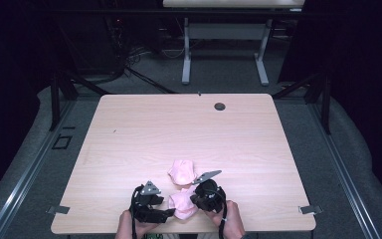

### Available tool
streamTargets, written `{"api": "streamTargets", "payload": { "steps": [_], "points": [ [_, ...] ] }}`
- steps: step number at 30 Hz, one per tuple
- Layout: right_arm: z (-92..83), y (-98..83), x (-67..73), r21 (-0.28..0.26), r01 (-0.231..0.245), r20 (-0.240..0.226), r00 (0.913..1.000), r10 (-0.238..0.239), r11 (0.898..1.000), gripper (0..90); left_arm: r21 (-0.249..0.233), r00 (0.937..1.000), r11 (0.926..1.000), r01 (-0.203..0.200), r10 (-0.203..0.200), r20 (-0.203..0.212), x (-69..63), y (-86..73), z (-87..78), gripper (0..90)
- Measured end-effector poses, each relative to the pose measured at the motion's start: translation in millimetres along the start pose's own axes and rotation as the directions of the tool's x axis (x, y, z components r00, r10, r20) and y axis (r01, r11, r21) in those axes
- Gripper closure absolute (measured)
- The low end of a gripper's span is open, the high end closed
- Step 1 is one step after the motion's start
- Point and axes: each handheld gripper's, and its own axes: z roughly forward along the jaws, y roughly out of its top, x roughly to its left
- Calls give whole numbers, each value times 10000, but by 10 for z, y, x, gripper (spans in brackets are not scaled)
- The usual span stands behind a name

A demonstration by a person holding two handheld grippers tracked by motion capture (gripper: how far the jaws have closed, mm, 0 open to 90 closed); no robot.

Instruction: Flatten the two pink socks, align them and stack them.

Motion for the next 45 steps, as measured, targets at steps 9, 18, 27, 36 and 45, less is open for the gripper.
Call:
{"api": "streamTargets", "payload": {
  "steps": [9, 18, 27, 36, 45],
  "points": [
    [-143, -34, -29, -386, -278, 19, 9996, 279, 9989, 833, -15, 10000, 10000, -21, 21, 68, -4, 14, 21, 398],
    [12, -31, 27, 184, 9, 183, 9998, -13, 9998, 719, 17, 9998, 9998, -172, 172, -22, -26, 6, 18, 406],
    [4, -39, 51, 62, 113, 305, 9995, -115, 9999, 850, -67, 9998, 9999, -153, 152, -101, -30, -8, 16, 411],
    [-325, 61, 56, -850, -48, -150, 9999, 35, 9964, 849, -650, 9971, 9977, 171, -121, 754, -30, 0, 20, 367],
    [-445, 124, 112, -1186, 119, -271, 9995, -152, 9929, 850, -825, 9924, 9952, 524, -427, 1157, 27, 48, 148, 563]
  ]
}}
